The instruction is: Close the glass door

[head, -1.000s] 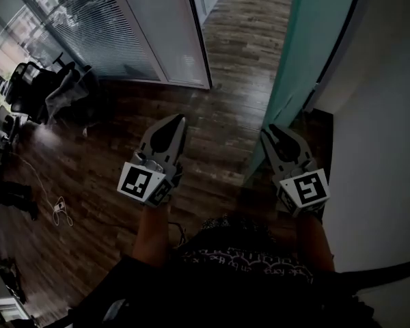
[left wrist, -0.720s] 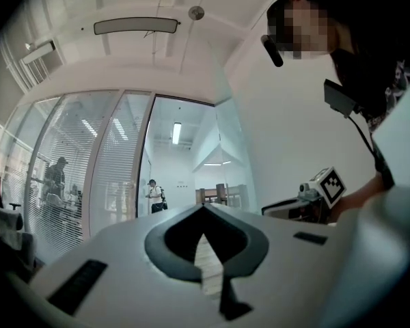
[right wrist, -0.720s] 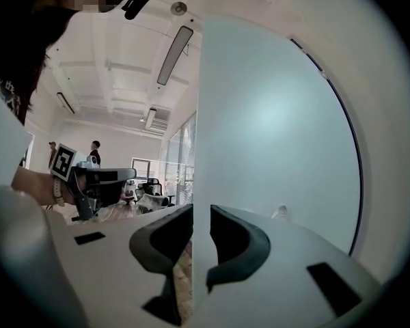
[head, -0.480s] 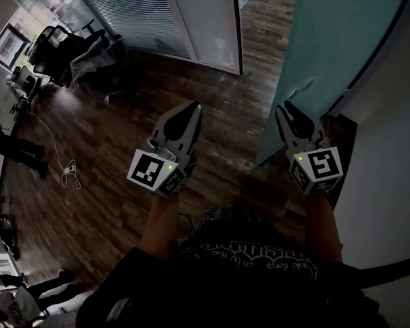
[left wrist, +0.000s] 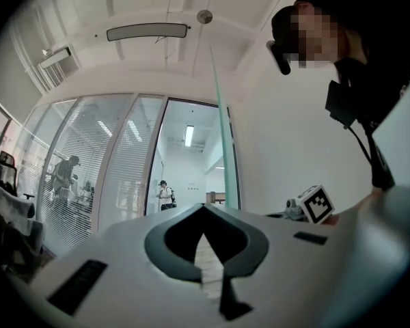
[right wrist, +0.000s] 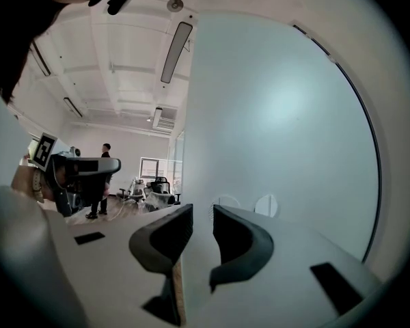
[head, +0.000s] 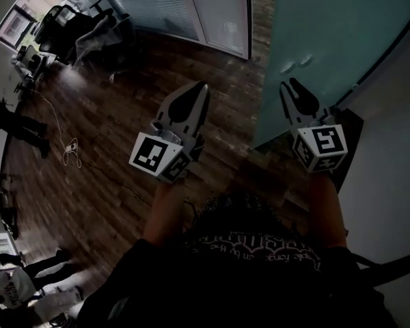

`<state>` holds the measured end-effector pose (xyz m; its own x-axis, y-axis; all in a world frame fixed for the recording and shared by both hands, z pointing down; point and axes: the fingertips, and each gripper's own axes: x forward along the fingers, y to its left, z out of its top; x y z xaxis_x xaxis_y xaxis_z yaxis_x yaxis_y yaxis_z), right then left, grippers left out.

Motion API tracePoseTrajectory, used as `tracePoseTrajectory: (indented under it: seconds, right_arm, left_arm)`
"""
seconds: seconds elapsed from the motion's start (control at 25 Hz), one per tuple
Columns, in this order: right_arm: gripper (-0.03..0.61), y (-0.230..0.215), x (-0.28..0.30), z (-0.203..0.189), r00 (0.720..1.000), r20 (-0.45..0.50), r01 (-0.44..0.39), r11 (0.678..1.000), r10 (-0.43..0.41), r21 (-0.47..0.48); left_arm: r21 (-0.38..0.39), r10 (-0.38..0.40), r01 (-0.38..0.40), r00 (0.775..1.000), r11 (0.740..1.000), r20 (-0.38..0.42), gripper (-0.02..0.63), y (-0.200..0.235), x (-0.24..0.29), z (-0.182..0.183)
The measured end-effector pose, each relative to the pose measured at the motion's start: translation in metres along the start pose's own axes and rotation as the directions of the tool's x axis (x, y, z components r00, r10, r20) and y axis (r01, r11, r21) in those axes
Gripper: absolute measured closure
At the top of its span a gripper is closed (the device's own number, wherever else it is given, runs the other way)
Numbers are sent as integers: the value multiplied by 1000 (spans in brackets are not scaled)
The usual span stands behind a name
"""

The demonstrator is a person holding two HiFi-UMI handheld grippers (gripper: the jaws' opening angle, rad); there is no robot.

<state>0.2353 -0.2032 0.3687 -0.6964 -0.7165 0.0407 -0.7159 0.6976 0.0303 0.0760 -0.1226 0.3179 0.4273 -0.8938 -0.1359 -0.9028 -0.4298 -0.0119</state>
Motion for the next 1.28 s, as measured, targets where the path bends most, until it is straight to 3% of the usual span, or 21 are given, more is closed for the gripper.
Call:
tracePoseTrajectory:
  seconds: [0.28,0.56,0.76,1.28]
  right_arm:
    - [469,-53,22,-9,991,-39,125,992,-126,-20]
    - [455,-59,74,-14,987,-125,90,993,-100,-81]
    - [457,-62,85,-13,984,-122,131,991,-132,-18]
    - [460,-72,129,-6,972,-130,197,980,-196,-3]
  left_arm:
    - [-4,29,-29,999,1000,-27,612,0,-11,-9]
    - [-40,38,-39,999,998,-19,612,24,-7,-17]
    - [-43,21,-22,1000,999,-10,612,49,2,-18]
    - [-49,12,-12,1000,999,1,612,116,25,-18]
